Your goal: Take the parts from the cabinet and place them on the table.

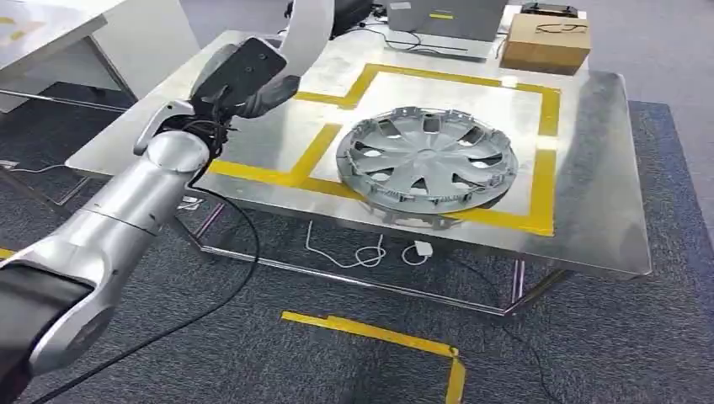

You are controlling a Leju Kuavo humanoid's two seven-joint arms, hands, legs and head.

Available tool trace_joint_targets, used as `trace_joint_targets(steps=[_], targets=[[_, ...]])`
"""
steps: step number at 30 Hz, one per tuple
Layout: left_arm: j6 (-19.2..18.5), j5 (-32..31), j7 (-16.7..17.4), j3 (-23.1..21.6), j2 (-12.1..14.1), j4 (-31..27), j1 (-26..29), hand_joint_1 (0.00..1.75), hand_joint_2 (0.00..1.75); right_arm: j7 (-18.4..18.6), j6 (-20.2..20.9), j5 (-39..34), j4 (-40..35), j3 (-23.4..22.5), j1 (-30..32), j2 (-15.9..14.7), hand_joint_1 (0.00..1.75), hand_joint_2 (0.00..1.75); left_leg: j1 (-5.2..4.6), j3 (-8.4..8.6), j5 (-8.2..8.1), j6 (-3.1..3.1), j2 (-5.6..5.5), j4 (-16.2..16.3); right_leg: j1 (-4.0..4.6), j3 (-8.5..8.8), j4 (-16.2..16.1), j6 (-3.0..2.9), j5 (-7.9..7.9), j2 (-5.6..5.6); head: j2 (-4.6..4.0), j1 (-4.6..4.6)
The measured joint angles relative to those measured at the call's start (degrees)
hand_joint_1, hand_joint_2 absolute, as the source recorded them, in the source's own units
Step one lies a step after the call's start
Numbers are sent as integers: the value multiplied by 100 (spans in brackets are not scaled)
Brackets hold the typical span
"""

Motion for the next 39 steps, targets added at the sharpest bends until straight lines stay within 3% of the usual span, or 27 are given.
trace_joint_targets(steps=[2, 5, 6, 7, 8, 10, 11, 12, 15, 16, 17, 18, 20, 21, 22, 23, 25, 26, 28, 30, 32, 33, 35, 36, 37, 38, 39], targets=[[2, 0, -15, -2, -13, 0, -13, 175, 175, 4, -2, 15, 0, 0, 12, -2, 0, 0, 34, 45, 40, 56, 76, -66, 3, -160, 276, 45, -214, -215, 0, 37], [-15, 2, -26, -2, -7, 0, 19, 175, 175, -44, -28, 48, 0, 0, 0, -2, 0, 0, 24, 40, 31, 71, 150, -61, -18, -794, 1587, 111, -775, -324, 0, 37], [-31, 4, -31, -4, -7, 0, 41, 175, 175, -59, -46, 68, 0, 0, 4, -2, 0, 0, 24, 41, 30, 71, 173, -61, -18, -911, 1801, 127, -796, -330, 0, 37], [-31, 9, -33, -7, -4, 0, 57, 175, 175, -81, -59, 77, 0, 0, 10, -2, 0, 0, 25, 42, 27, 69, 191, -60, -20, -883, 1724, 133, -689, -332, 0, 37], [-31, 13, -33, -7, -4, 0, 59, 175, 175, -105, -66, 85, 0, 0, 12, -2, 0, 0, 26, 43, 22, 62, 204, -55, -23, -705, 1358, 133, -461, -347, 0, 37], [-31, 17, -35, -7, 2, 0, 48, 175, 175, -120, -72, 92, -2, 0, 8, -2, 0, 0, 31, 60, -8, 20, 222, -29, -30, -141, 302, 131, 2, -434, 0, 37], [-31, 20, -37, -4, 4, 0, 38, 175, 175, -120, -74, 94, -2, 0, -2, 0, 0, 0, 0, 40, -30, -13, 223, -9, -8, 2, 72, 125, -79, -469, 0, 39], [-41, 35, -42, -4, 20, 0, 29, 175, 175, -140, -81, 98, -2, 0, -7, 0, 0, 0, -22, 13, -36, -34, 225, 32, -6, 47, 15, 47, -57, -432, 0, 24], [-70, 77, -66, -7, 37, -2, 44, 175, 175, -251, -129, 127, -2, -2, 15, -2, 0, 0, -10, 26, -29, -92, 254, 10, 14, 40, 27, -57, -53, -406, 0, 39], [-66, 83, -68, -4, 61, -7, 46, 175, 175, -264, -153, 138, -2, -2, 13, -2, 0, 0, 5, 15, -95, -128, 245, 45, -18, 60, -13, -101, -28, -407, 0, 33], [-61, 92, -70, -2, 100, -7, 39, 175, 175, -295, -155, 148, -2, -2, 7, -2, 0, 0, 10, -42, -209, -153, 211, 199, -15, 67, -15, -123, -38, -390, 0, 16], [-48, 109, -81, 0, 124, -7, 33, 175, 175, -319, -171, 160, -2, -2, -2, -4, 0, 0, 12, -207, -409, -173, 192, 566, -14, 70, -14, -164, -46, -386, 0, 9], [-42, 120, -103, 0, 149, -7, 69, 175, 175, -332, -184, 177, -2, 0, -4, -4, 0, 0, 14, -664, -778, -200, 181, 1520, -8, 81, -14, -199, -78, -371, 0, 15], [-42, 122, -103, 0, 168, -7, 95, 175, 175, -332, -188, 188, -2, 0, 0, -4, 0, 0, 14, -824, -810, -199, 178, 1809, -5, 86, -11, -206, -89, -356, 0, 11], [-44, 127, -103, 0, 188, -7, 117, 175, 175, -332, -195, 197, -2, 0, 0, -4, 0, 0, 16, -845, -712, -185, 175, 1800, -4, 103, -11, -203, -100, -338, 0, 11], [-48, 136, -105, 0, 201, -7, 126, 175, 175, -332, -199, 208, -2, -2, 1, -4, 0, 0, 15, -749, -505, -163, 174, 1556, 0, 127, -11, -201, -114, -318, 0, 9], [-48, 140, -107, 6, 221, -15, 119, 175, 175, -332, -203, 218, -2, 0, 10, -4, 0, 0, 6, -328, 38, -88, 163, 610, 7, 203, -11, -172, -149, -290, 0, 11], [-48, 142, -105, 11, 236, -28, 117, 175, 175, -332, -203, 221, -2, -2, 15, -4, 0, 0, -10, -169, 163, -44, 153, 221, 4, 218, -17, -154, -171, -285, 0, 13], [-50, 157, -105, 13, 227, -33, 85, 175, 175, -341, -199, 225, -2, -2, -3, -2, 0, 0, -43, -56, 8, -25, 155, 38, 27, 193, -13, -83, -192, -283, 0, 20], [-57, 155, -105, 13, 223, -37, 87, 175, 175, -350, -195, 236, -2, 0, -3, -2, 0, 0, -44, -27, -19, 28, 149, -22, 20, 227, 32, -8, -141, -294, 0, 18], [-57, 155, -105, 26, 229, -57, 79, 175, 175, -354, -195, 251, -2, 0, 3, -4, 0, 0, 6, 122, -43, 84, 159, -60, 26, 131, 234, 37, -244, -312, 0, 22], [-59, 155, -107, 35, 216, -57, 51, 175, 175, -358, -195, 256, -2, 0, 3, -4, 0, 0, 8, 154, -67, 116, 161, -59, 22, -53, 550, 56, -355, -319, 0, 46], [-70, 155, -109, 35, 199, -57, 50, 175, 175, -365, -195, 258, -2, 0, -1, -4, 0, 0, -2, 196, -130, 131, 154, -58, -2, -610, 1393, 86, -640, -319, 0, 35], [-83, 155, -111, 35, 197, -57, 70, 175, 175, -369, -195, 260, -2, 0, 2, -4, 0, 0, -3, 228, -167, 130, 152, -54, -2, -860, 1701, 98, -701, -320, 0, 37], [-92, 155, -111, 35, 199, -57, 91, 175, 175, -374, -195, 267, -2, 0, 8, -4, 0, 0, -3, 273, -204, 121, 148, -53, -3, -978, 1740, 112, -626, -321, 0, 35], [-92, 155, -111, 35, 199, -57, 104, 175, 175, -387, -195, 271, -2, -2, 17, -4, 0, 0, 0, 331, -252, 112, 146, -53, -4, -964, 1560, 109, -425, -327, 0, 33], [-96, 155, -114, 35, 199, -57, 106, 175, 175, -398, -195, 275, -2, 0, 24, -4, 0, 0, 4, 410, -310, 96, 145, -52, -8, -828, 1153, 113, -131, -335, 0, 37]])
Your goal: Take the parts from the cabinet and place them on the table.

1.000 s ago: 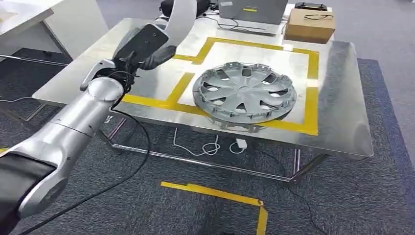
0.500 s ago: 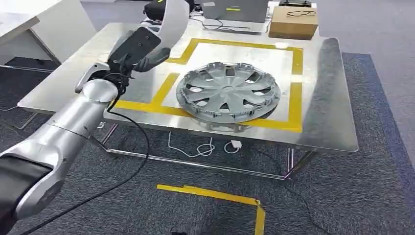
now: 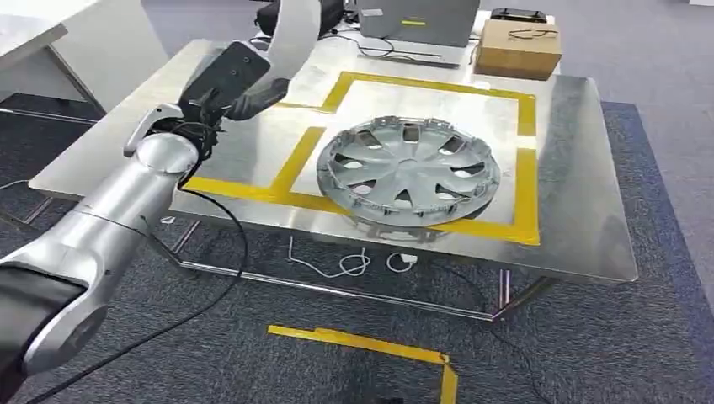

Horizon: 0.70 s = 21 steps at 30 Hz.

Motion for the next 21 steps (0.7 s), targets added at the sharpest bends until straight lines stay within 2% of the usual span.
trace_joint_targets(steps=[1, 2, 3, 4, 6, 7, 8, 9, 10, 11, 12, 13, 14, 16, 17, 18, 19, 20, 21], targets=[[-2, 0, -2, 0, -2, -2, -2, 175, 175, -9, 0, 0, 0, 0, 4, -4, 0, 0, 7, 105, -74, -24, 3, 1, -3, 223, -575, 1, 341, -22, 0, -4], [-4, 0, -9, 0, -4, -2, -3, 175, 175, -13, 0, 2, 0, -2, 12, -9, 0, 0, 7, 168, -139, -48, 12, -1, -2, 357, -996, -11, 594, -64, 0, 2], [-9, 0, -18, 2, 0, -2, -10, 175, 175, -13, 0, 4, 2, 0, 6, -9, 0, 0, -8, 180, -159, -86, 20, 3, 48, 366, -994, -39, 453, -72, 0, 0], [-7, -9, -26, 2, 0, -7, -23, 175, 175, -15, -2, 9, 0, 0, -11, -9, 0, 0, -6, 127, -174, -119, 18, 6, 64, 503, -1098, -136, 376, -66, 0, 7], [63, -57, -42, 4, 4, -26, 24, 175, 175, -9, -2, 20, 0, 0, -11, -9, 0, 0, -9, 197, -194, -172, 34, -46, 79, 467, -1090, -240, 387, -68, 2, -35], [90, -70, -42, 7, 0, -37, 25, 175, 175, -9, -7, 20, 0, -2, 5, -11, 0, 0, -14, 198, -164, -206, 32, -24, 56, 545, -1119, -260, 398, -58, 2, -31], [94, -94, -46, 7, 7, -46, 43, 175, 175, -9, -22, 22, 0, -4, 20, -13, 0, 0, -2, 42, -85, -225, 17, 240, 35, 611, -1190, -278, 395, -60, 2, -37], [109, -94, -52, 7, 26, -44, 46, 175, 175, -11, -15, 22, 0, -4, 12, -22, 0, 0, 2, -247, 17, -246, 7, 713, 35, 656, -1228, -304, 377, -58, 2, -66], [116, -94, -46, 7, 35, -44, 64, 175, 175, -11, -13, 24, 0, -2, 0, -22, 0, 0, 9, -558, -69, -269, 5, 1157, 37, 679, -1232, -335, 347, -50, 2, -66], [133, -105, -39, 7, 37, -44, 96, 175, 175, -9, -11, 26, 0, -2, -8, -22, 0, 0, 11, -835, -311, -286, 6, 1511, 44, 707, -1231, -360, 301, -43, 2, -70], [177, -129, -11, 7, 44, -44, 124, 175, 175, -11, -15, 31, 0, -2, -10, -22, 0, 0, 13, -1040, -541, -294, 6, 1725, 50, 736, -1227, -368, 265, -30, 2, -66], [221, -168, 22, 7, 50, -44, 146, 175, 175, -9, -20, 35, 0, -2, -8, -22, 0, 0, 12, -1154, -620, -293, 6, 1772, 56, 775, -1222, -365, 229, -11, 2, -68], [251, -195, 42, 7, 57, -44, 158, 175, 175, -9, -28, 39, 0, -2, -7, -24, 0, 0, 12, -1164, -466, -279, 6, 1629, 64, 826, -1213, -359, 188, 13, 2, -70], [284, -219, 50, 7, 68, -46, 144, 175, 175, -9, -28, 44, 0, -4, -6, -22, 0, 0, -2, -886, 234, -204, 2, 784, 93, 946, -1199, -344, 108, 42, 2, -70], [291, -221, 50, 9, 77, -46, 123, 175, 175, -9, -28, 44, 0, -4, -3, -22, 0, 0, -27, -705, 594, -134, 0, 279, 99, 996, -1199, -342, 77, 48, 2, -66], [299, -225, 50, 9, 79, -46, 105, 175, 175, -7, -26, 44, 2, -2, -1, -18, 0, 0, -54, -658, 543, -92, -1, 176, 98, 1012, -1202, -327, 63, 46, 2, -39], [321, -255, 66, 7, 68, -46, 67, 175, 175, -7, -28, 50, 0, -4, -16, -20, 0, 0, -72, -637, 438, -86, -4, -9, 92, 982, -1200, -298, 59, 48, 2, -65], [359, -308, 77, 7, 63, -46, 57, 175, 175, -4, -31, 57, -2, -4, -38, -22, 0, 0, -84, -622, 503, -84, -4, 29, 84, 969, -1201, -265, 41, 41, 2, -66], [411, -376, 101, 7, 66, -46, 55, 175, 175, -4, -31, 70, 0, -4, -31, -20, 0, 0, -96, -611, 498, -59, -11, 21, 69, 991, -1218, -230, 25, 40, 2, -66]])
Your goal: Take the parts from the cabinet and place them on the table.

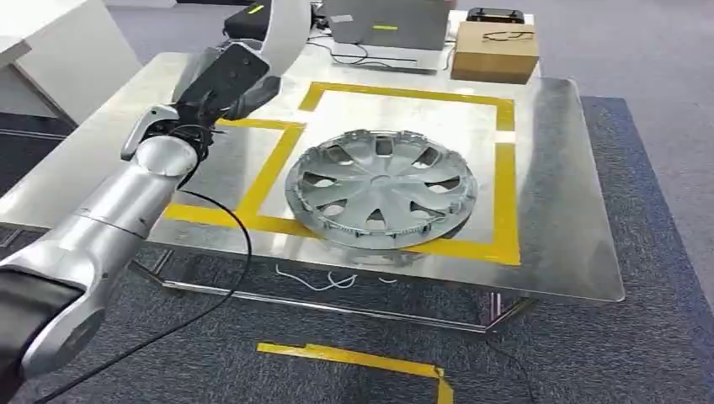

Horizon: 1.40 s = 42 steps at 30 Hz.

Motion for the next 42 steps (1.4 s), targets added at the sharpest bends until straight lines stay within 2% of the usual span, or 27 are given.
trace_joint_targets(steps=[1, 3, 6, 7, 8, 9, 11, 12, 13, 16, 18, 21, 22, 23, 24, 26, 27, 28, 31, 33, 34, 36, 37, 38, 39, 40, 42], targets=[[22, -51, 13, 0, 0, 0, -4, 175, 175, 0, 0, 11, 0, 0, -2, 0, 0, 0, 10, 33, 26, 22, -1, -59, 10, 23, -10, 32, 0, -1, 0, -6], [81, -217, 50, -4, 4, 0, -24, 175, 175, 0, -2, 50, -2, 0, 6, -9, 0, 0, 72, 151, 80, 46, 20, -180, 17, -85, 178, 81, -166, -16, 0, 9], [101, -319, 68, -11, 0, 4, -51, 175, 175, -2, -4, 70, -2, -2, 7, -9, 0, 0, 73, 148, 53, 76, 20, -171, -50, -778, 1531, 180, -739, -25, 0, 9], [101, -326, 72, -18, 0, 9, -38, 175, 175, -2, -4, 70, -2, -4, 7, -9, 0, 0, 76, 148, 46, 69, 20, -164, -65, -921, 1746, 207, -761, -27, 0, 20], [101, -328, 85, -24, 0, 11, -28, 175, 175, -2, -4, 70, -2, -9, 8, -9, 0, 0, 81, 150, 30, 57, 20, -153, -83, -928, 1691, 231, -649, -32, 0, 9], [101, -328, 85, -28, 2, 15, -28, 175, 175, -2, -4, 70, -2, -17, 8, -11, 0, 0, 93, 150, 11, 38, 18, -131, -101, -819, 1406, 252, -434, -39, 0, 15], [114, -328, 85, -28, 0, 15, -31, 175, 175, -9, -7, 81, -2, -37, 6, -13, 0, 0, 120, 156, -55, -28, 16, -54, -146, -312, 358, 296, 101, -79, 0, 13], [142, -332, 83, -31, 0, 15, -33, 175, 175, -15, -7, 87, -2, -37, -3, -9, 0, 0, 102, 137, -90, -72, 10, -16, -135, -178, 143, 312, 9, -91, 0, 15], [188, -350, 87, -28, 7, 17, -38, 175, 175, -20, -9, 96, 0, -39, -4, -9, 0, 0, 82, 98, -103, -93, 5, 54, -124, -128, 87, 215, 33, -52, 0, 22], [396, -516, 243, -44, 7, 33, -33, 175, 175, -17, -28, 140, 0, -66, 9, -13, 0, 0, 99, 105, -91, -156, 8, 29, -88, -141, 124, 83, 26, -51, 0, 26], [583, -742, 532, -44, 28, 85, -69, 175, 175, -15, -48, 183, -2, -90, 2, -17, 0, 0, 121, 39, -277, -213, 6, 221, -116, -112, 90, -4, 41, -53, 0, 9], [770, -1216, 975, -50, 53, 392, -228, 175, 175, 0, -48, 238, -2, -98, -12, -17, 0, 0, 122, -535, -896, -253, 5, 1538, -105, -109, 91, -45, 37, -48, 0, 9], [780, -1330, 1076, -52, 70, 497, -261, 175, 175, 0, -46, 249, -2, -107, -8, -17, 0, 0, 122, -675, -977, -252, 5, 1842, -102, -108, 93, -47, 36, -42, 0, 9], [780, -1476, 1192, -57, 94, 601, -290, 175, 175, 0, -48, 254, -2, -125, -1, -17, 0, 0, 122, -696, -922, -240, 5, 1869, -100, -101, 94, -48, 35, -34, 0, 9], [780, -1604, 1274, -61, 122, 684, -330, 175, 175, 2, -50, 256, -2, -135, 4, -17, 0, 0, 121, -589, -737, -222, 5, 1640, -96, -97, 95, -49, 33, -27, 0, 7], [776, -1762, 1355, -72, 192, 802, -452, 175, 175, 2, -59, 260, -2, -142, 0, -15, 0, 0, 117, -141, -232, -165, 4, 682, -87, -78, 97, -43, 29, -13, 0, 7], [776, -1803, 1383, -76, 230, 852, -537, 175, 175, 2, -59, 260, 0, -142, 0, -11, 0, 0, 106, 63, -69, -124, 2, 216, -87, -80, 96, -39, 27, -11, 0, 9], [787, -1834, 1405, -79, 247, 912, -618, 175, 175, 22, -59, 262, -2, -144, -5, -6, 0, 0, 80, 122, -135, -111, -3, 109, -45, -122, 119, -3, 21, -8, 0, 15], [774, -1880, 1458, -81, 302, 1031, -696, 175, 175, 79, -68, 267, 0, -153, -2, -6, 0, 0, 46, 107, -150, -85, -11, 62, -88, -129, 81, 89, 51, -13, 0, 9], [776, -1880, 1436, -72, 326, 1069, -716, 175, 175, 68, -76, 264, -2, -188, -7, -6, 0, 0, 103, 181, -97, -28, 2, -37, -74, -211, 172, 145, -49, -27, 0, 15], [776, -1880, 1432, -57, 352, 1086, -744, 175, 175, 66, -79, 264, 0, -206, -7, -6, 0, 0, 110, 180, -96, 0, 7, -38, -72, -321, 438, 156, -222, -35, 0, 35], [782, -1880, 1432, -33, 410, 1134, -747, 175, 175, 59, -81, 267, 0, -234, -3, -6, 0, 0, 101, 178, -99, 11, 7, -36, -82, -744, 1359, 177, -614, -39, 0, 22], [780, -1878, 1432, -20, 435, 1167, -743, 175, 175, 57, -81, 269, 0, -238, -2, -6, 0, 0, 96, 176, -100, 12, 6, -31, -78, -957, 1766, 187, -736, -39, 0, 37], [776, -1878, 1440, 0, 468, 1193, -736, 175, 175, 48, -81, 273, 0, -240, -1, -6, 0, 0, 94, 178, -101, 12, 6, -30, -79, -1033, 1877, 190, -710, -40, 0, 26], [772, -1878, 1460, 31, 507, 1224, -736, 175, 175, 33, -81, 280, 0, -240, 0, -6, 0, 0, 93, 180, -103, 11, 6, -29, -79, -971, 1713, 186, -549, -41, 0, 31], [772, -1880, 1471, 48, 542, 1242, -736, 175, 175, 11, -81, 286, 0, -243, -2, -6, 0, 0, 94, 182, -106, 7, 4, -25, -79, -794, 1329, 172, -317, -43, 0, 31], [774, -1882, 1471, 87, 606, 1274, -738, 175, 175, -26, -83, 293, -2, -251, -6, -6, 0, 0, 96, 186, -131, -29, 3, 4, -79, -266, 268, 145, 128, -65, 0, 31]])
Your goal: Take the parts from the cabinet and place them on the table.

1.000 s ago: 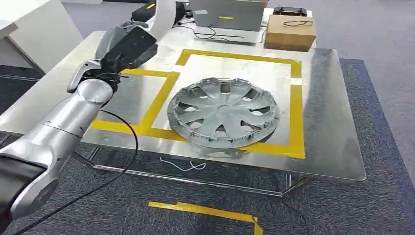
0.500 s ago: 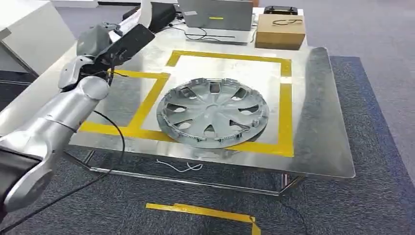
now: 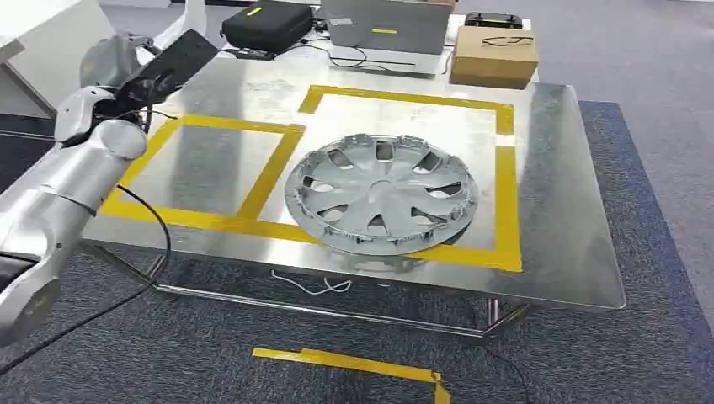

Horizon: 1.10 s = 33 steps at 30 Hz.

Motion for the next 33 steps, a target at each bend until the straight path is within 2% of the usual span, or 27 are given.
trace_joint_targets(steps=[1, 2, 3, 9, 11, 12, 13, 14, 15, 16, 18, 19, 22, 23, 24, 25, 26, 28, 29, 30, 31, 32, 33], targets=[[0, -2, 2, 24, 31, 13, -9, 175, 175, 0, 0, 4, 2, -9, -13, 0, 0, 0, -42, -33, -15, -30, -8, 23, 22, 167, -153, -18, -117, -6, 0, 2], [-11, -4, 18, 42, 68, 35, -6, 175, 175, -9, 0, 7, 0, -17, -14, 0, 0, 0, -35, -52, -6, -54, -13, 35, 20, 134, -166, -61, -89, 1, 0, -26], [-46, -4, 22, 52, 76, 44, -3, 175, 175, -9, 0, 7, 2, -22, -11, 0, 0, 0, -28, -55, 7, -73, -11, 30, 27, 129, -166, -66, -89, 3, 0, -15], [-66, -4, 31, 63, 90, 52, -2, 175, 175, -9, 0, 9, 2, -26, -5, -2, 0, 0, -24, -53, 13, -84, -12, 33, 34, 120, -166, -73, -84, 6, 0, -15], [-144, 13, 39, 109, 133, 94, 10, 175, 175, -9, -11, 13, 0, -33, -5, -2, 0, 0, -10, -49, 24, -138, -13, 15, 46, 136, -183, -139, -53, 10, 0, -11], [-219, 107, -131, 221, 245, 129, 53, 175, 175, -17, -9, 31, 0, -39, -23, -2, 0, 0, 26, -428, -524, -246, -12, 928, 18, 166, -240, -239, -28, 10, 0, -42], [-245, 116, -151, 262, 289, 153, 114, 175, 175, -17, -4, 35, 0, -46, -10, -2, 0, 0, 35, -747, -789, -270, -12, 1619, 19, 165, -237, -242, -29, 18, 0, -39], [-258, 116, -155, 275, 310, 173, 158, 175, 175, -17, -7, 37, 0, -57, 2, -2, 0, 0, 42, -856, -823, -276, -12, 1841, 19, 165, -233, -241, -29, 20, 0, -46], [-265, 116, -157, 280, 319, 186, 196, 175, 175, -17, -9, 39, 0, -63, 6, -2, 0, 0, 51, -823, -711, -277, -12, 1758, 19, 166, -231, -241, -29, 20, 0, -42], [-278, 116, -162, 289, 326, 199, 211, 175, 175, -17, -9, 42, 0, -66, 8, -2, 0, 0, 58, -679, -506, -271, -11, 1445, 19, 165, -226, -239, -29, 19, 0, -44], [-278, 116, -175, 304, 341, 208, 207, 175, 175, -17, -9, 44, 0, -68, -4, -2, 0, 0, 67, -141, -13, -246, -11, 369, 19, 168, -216, -217, -34, 17, 0, -44], [-278, 116, -177, 313, 354, 210, 198, 175, 175, -17, -9, 44, 0, -70, -6, -2, 0, 0, 50, 13, -57, -235, -14, 90, 40, 155, -208, -188, -33, 20, 0, -35], [-328, 131, -205, 345, 361, 216, 204, 175, 175, -17, -9, 44, 0, -74, -8, -2, 0, 0, 12, -1, -52, -152, -19, 46, 35, 133, -219, -94, -14, 24, 0, -37], [-363, 140, -208, 356, 361, 221, 202, 175, 175, -15, -9, 44, 0, -76, -8, -2, 0, 0, 8, 1, -34, -102, -19, 26, 29, 142, -234, -54, -6, 22, 0, -31], [-400, 146, -208, 361, 361, 221, 199, 175, 175, -15, -7, 44, 0, -79, -11, -2, 0, 0, 44, 27, 4, -50, -12, -36, 33, 97, -203, -19, -41, 22, 0, -35], [-420, 157, -214, 363, 341, 221, 197, 175, 175, -13, 0, 44, 0, -81, -9, -2, 0, 0, 44, 29, 14, -22, -8, -36, 22, 10, -48, -11, -168, 15, 0, -20], [-431, 168, -241, 369, 341, 221, 197, 0, 175, -13, 0, 44, 0, -87, -11, -2, 0, 0, 43, 24, 14, 1, -7, -35, 22, -155, 328, -2, -385, 16, 0, -11], [-518, 179, -351, 387, 334, 234, 209, 0, 175, -7, 9, 48, 2, -116, 0, -2, 0, 0, 27, 10, 18, 20, -3, -31, 17, -597, 1273, 13, -770, 14, 0, -20], [-518, 188, -413, 389, 315, 234, 226, 0, 175, -7, 11, 57, 2, -122, 6, 0, 0, 0, 22, 6, 18, 20, -6, -28, 17, -759, 1584, 16, -841, 13, 0, -15], [-518, 203, -474, 398, 299, 234, 241, 0, 175, -7, 20, 66, 2, -125, 8, 0, 0, 0, 16, 9, 17, 21, -10, -28, 17, -779, 1589, 10, -769, 14, 0, -20], [-505, 212, -520, 402, 284, 234, 247, 0, 175, -11, 22, 72, 2, -127, 5, 0, 0, 0, 9, 11, 14, 23, -14, -26, 18, -655, 1322, -4, -571, 14, 0, -18], [-492, 232, -562, 411, 271, 232, 245, 0, 0, -20, 22, 79, 2, -129, -1, 0, 0, 0, 6, 14, 9, 19, -15, -19, 18, -437, 867, -26, -330, 13, 0, -20], [-492, 260, -610, 435, 253, 232, 244, 0, 0, -26, 22, 83, 0, -131, -5, 0, 0, 0, 4, 22, -2, 4, -16, -14, 21, -130, 257, -49, -72, 10, 0, -18]])
